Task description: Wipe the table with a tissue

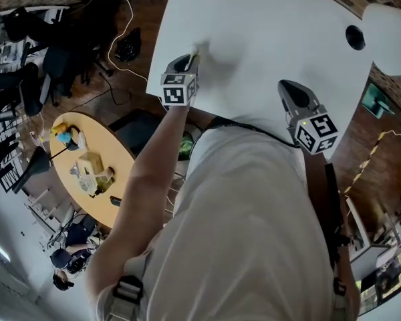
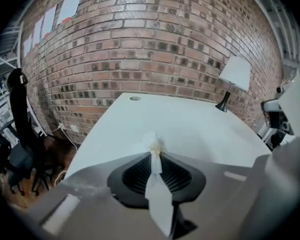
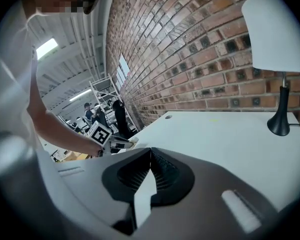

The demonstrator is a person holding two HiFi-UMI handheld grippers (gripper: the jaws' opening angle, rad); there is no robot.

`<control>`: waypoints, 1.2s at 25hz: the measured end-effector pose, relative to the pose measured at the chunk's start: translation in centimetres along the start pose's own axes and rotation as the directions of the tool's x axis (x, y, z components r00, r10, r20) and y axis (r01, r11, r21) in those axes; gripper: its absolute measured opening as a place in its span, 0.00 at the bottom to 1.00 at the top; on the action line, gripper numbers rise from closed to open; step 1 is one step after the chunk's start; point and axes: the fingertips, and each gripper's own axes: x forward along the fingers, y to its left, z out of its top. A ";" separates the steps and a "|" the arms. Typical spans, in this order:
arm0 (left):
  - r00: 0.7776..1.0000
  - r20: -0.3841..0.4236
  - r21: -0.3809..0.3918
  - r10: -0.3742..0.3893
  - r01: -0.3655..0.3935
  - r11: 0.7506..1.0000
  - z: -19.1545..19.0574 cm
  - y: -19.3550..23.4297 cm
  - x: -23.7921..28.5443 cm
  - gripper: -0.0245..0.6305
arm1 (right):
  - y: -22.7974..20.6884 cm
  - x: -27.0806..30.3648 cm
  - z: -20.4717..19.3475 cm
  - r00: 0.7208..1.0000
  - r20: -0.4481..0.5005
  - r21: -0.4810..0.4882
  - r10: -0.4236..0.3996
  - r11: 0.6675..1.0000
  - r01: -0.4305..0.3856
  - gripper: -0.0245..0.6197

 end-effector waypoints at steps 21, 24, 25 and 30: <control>0.983 -0.098 0.327 -0.153 0.177 0.928 3.0 -4.6 8.2 0.12 | 2.7 0.1 -1.5 0.962 0.093 0.223 -0.256 0.947 0.231 0.05; 0.974 -0.130 0.372 -0.183 0.219 0.902 2.9 -8.7 8.9 0.12 | 2.4 -1.7 -2.2 0.955 0.106 0.248 -0.275 0.938 0.243 0.05; 0.971 -0.141 0.378 -0.192 0.233 0.896 2.8 -9.9 9.1 0.12 | 2.3 -2.3 -2.4 0.953 0.111 0.253 -0.281 0.936 0.246 0.05; 0.909 -0.274 0.328 -0.313 0.395 0.858 0.1 -15.2 8.1 0.12 | 1.6 -4.9 -2.3 0.943 0.151 0.252 -0.295 0.934 0.252 0.05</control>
